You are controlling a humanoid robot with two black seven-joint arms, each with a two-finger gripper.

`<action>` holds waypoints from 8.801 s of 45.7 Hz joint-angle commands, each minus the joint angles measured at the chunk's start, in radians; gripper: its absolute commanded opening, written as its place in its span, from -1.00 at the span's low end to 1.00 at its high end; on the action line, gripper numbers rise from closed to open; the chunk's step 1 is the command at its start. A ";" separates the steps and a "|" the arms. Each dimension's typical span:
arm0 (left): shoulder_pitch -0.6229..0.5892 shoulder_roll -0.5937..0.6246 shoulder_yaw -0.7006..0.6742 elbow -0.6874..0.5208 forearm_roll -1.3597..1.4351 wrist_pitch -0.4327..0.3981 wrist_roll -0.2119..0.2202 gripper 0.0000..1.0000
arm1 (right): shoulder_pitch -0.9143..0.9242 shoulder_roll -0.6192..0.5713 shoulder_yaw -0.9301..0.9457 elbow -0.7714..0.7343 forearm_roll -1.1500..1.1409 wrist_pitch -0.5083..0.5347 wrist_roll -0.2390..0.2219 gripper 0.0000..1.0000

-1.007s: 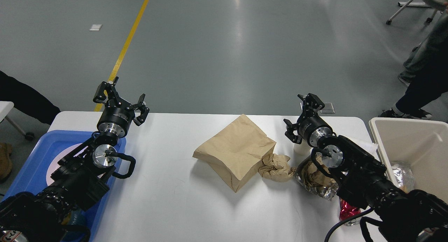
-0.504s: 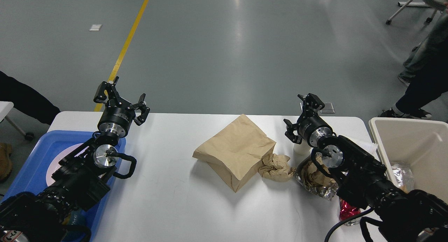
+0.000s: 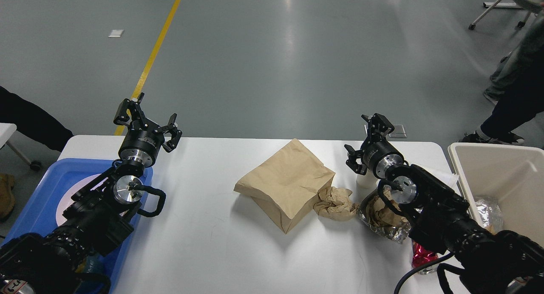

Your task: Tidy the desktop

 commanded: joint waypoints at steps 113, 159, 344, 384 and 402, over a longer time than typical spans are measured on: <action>0.001 0.000 0.000 0.000 0.000 0.000 0.000 0.92 | 0.221 -0.100 -0.002 0.005 0.000 -0.003 -0.011 1.00; -0.001 0.000 0.000 0.000 0.000 0.000 0.000 0.92 | 0.781 -0.463 -1.170 0.038 0.029 0.006 -0.012 1.00; -0.001 0.000 0.000 0.000 0.000 0.000 0.000 0.92 | 1.314 -0.287 -2.415 0.993 0.770 0.713 -0.202 1.00; -0.001 0.000 0.000 0.000 0.000 0.000 0.000 0.92 | 0.863 -0.078 -1.882 0.770 0.779 -0.058 -0.258 1.00; -0.001 0.000 0.000 0.000 0.000 0.000 0.000 0.92 | 0.703 -0.014 -1.801 0.686 0.572 -0.136 -0.288 1.00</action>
